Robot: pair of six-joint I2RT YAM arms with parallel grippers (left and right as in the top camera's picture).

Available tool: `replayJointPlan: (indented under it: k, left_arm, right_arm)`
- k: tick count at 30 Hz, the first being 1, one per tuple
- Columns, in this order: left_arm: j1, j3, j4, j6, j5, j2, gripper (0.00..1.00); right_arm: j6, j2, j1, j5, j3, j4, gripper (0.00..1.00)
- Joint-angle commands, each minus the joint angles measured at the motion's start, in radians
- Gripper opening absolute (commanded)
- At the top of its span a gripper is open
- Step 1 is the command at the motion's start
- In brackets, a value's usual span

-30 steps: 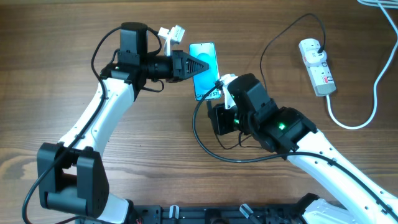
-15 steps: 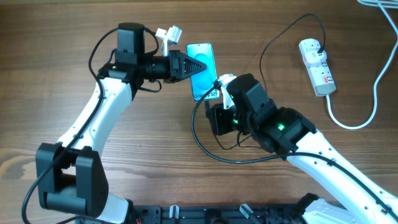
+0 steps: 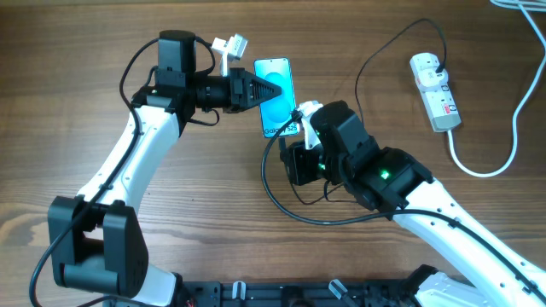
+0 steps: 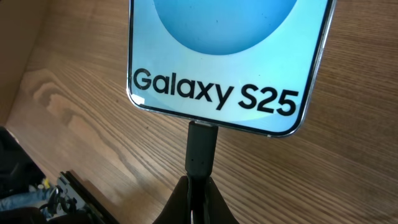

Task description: Plug charger to phone and switch on socket

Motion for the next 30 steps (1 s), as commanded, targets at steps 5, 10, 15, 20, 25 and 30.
replayJointPlan:
  k: [5,10,15,20,25,30]
  left_arm:
    - [-0.028,-0.003,-0.031,-0.005,0.13,-0.002,0.04]
    - [-0.028,-0.003,-0.031,-0.001,0.13,-0.002,0.04]
    - [-0.028,-0.003,-0.031,-0.002,0.13,-0.002,0.04]
    - [-0.028,-0.003,-0.031,-0.002,0.13,-0.002,0.04]
    - [-0.027,-0.003,-0.031,-0.002,0.129,-0.002,0.04]
    - [-0.027,-0.003,-0.031,-0.002,0.106,-0.002,0.04]
  right_arm:
    - [0.002,0.0,-0.011,0.081,0.034,0.081,0.04]
    - [0.002,0.0,-0.011,0.082,0.034,0.092,0.04]
    - [0.0,0.0,-0.011,0.082,0.034,0.093,0.04]
    - [0.0,0.0,-0.011,0.085,0.034,0.098,0.04]
    - [0.0,0.0,-0.011,0.089,0.034,0.085,0.09]
    - [0.002,0.0,-0.011,0.086,0.034,0.063,0.18]
